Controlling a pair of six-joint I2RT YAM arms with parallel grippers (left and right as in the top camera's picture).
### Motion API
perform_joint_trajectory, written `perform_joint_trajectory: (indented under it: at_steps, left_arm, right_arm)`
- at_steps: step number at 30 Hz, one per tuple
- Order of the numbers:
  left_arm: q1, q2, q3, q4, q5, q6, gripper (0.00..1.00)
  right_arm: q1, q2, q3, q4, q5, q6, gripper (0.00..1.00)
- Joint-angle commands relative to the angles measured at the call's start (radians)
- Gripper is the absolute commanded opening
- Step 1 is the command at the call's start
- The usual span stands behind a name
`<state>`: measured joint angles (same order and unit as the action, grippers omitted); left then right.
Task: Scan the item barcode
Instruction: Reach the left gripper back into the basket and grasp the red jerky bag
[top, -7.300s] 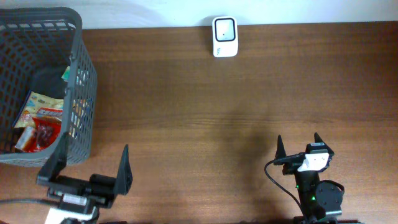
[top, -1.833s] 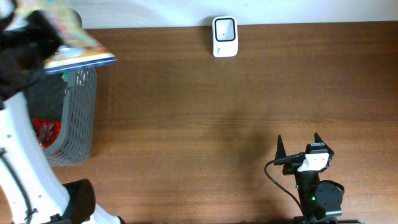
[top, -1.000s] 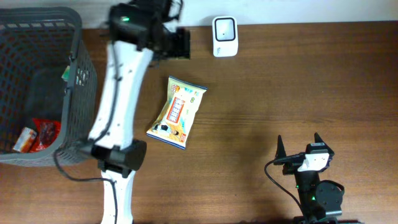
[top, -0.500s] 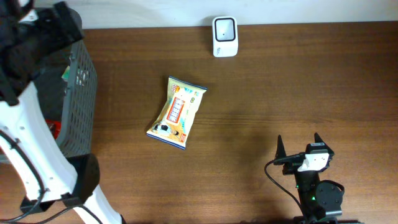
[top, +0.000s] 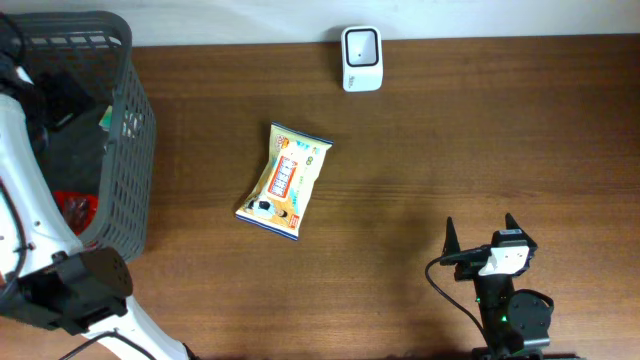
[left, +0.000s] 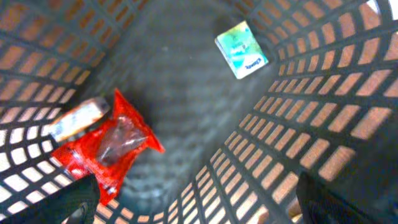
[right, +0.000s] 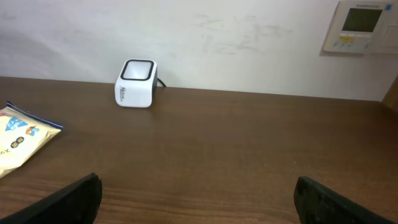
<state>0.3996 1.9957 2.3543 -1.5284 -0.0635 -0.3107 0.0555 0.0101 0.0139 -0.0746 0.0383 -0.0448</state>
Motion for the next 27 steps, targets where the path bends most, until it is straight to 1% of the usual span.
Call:
perform_joint_trajectory:
  at_steps: [1, 5, 7, 8, 9, 11, 17, 19, 22, 27]
  left_arm:
    - [0.001, -0.002, -0.114, 0.086, -0.009, -0.009, 0.99]
    - [0.004, -0.001, -0.240, 0.217, -0.047, -0.011, 1.00]
    - [0.006, 0.000, -0.294, 0.234, -0.160, -0.102, 0.99]
    - [0.008, 0.001, -0.304, 0.234, -0.203, -0.129, 0.99]
    - [0.010, 0.001, -0.317, 0.235, -0.254, -0.143, 0.99]
    - [0.011, 0.001, -0.338, 0.240, -0.303, -0.145, 0.99]
    - [0.011, 0.001, -0.463, 0.246, -0.305, -0.144, 1.00]
    - [0.011, 0.001, -0.515, 0.262, -0.329, -0.144, 1.00]
    - [0.011, 0.001, -0.576, 0.297, -0.377, -0.145, 1.00]
    - [0.011, 0.001, -0.677, 0.402, -0.381, -0.144, 1.00]
  right_arm:
    - [-0.005, -0.006, -0.008, -0.003, 0.015, 0.000, 0.98]
    - [-0.005, -0.006, -0.008, -0.003, 0.015, 0.000, 0.99]
    - [-0.005, -0.006, -0.008, -0.003, 0.015, 0.000, 0.98]
    - [-0.005, -0.006, -0.008, -0.003, 0.015, 0.000, 0.98]
    - [-0.005, -0.006, -0.008, -0.003, 0.015, 0.000, 0.98]
    - [-0.005, -0.006, -0.008, -0.003, 0.015, 0.000, 0.99]
    - [-0.005, -0.006, -0.008, -0.003, 0.015, 0.000, 0.98]
    - [-0.005, -0.006, -0.008, -0.003, 0.015, 0.000, 0.98]
    - [-0.005, -0.006, -0.008, -0.003, 0.015, 0.000, 0.98]
    - [-0.005, -0.006, -0.008, -0.003, 0.015, 0.000, 0.98]
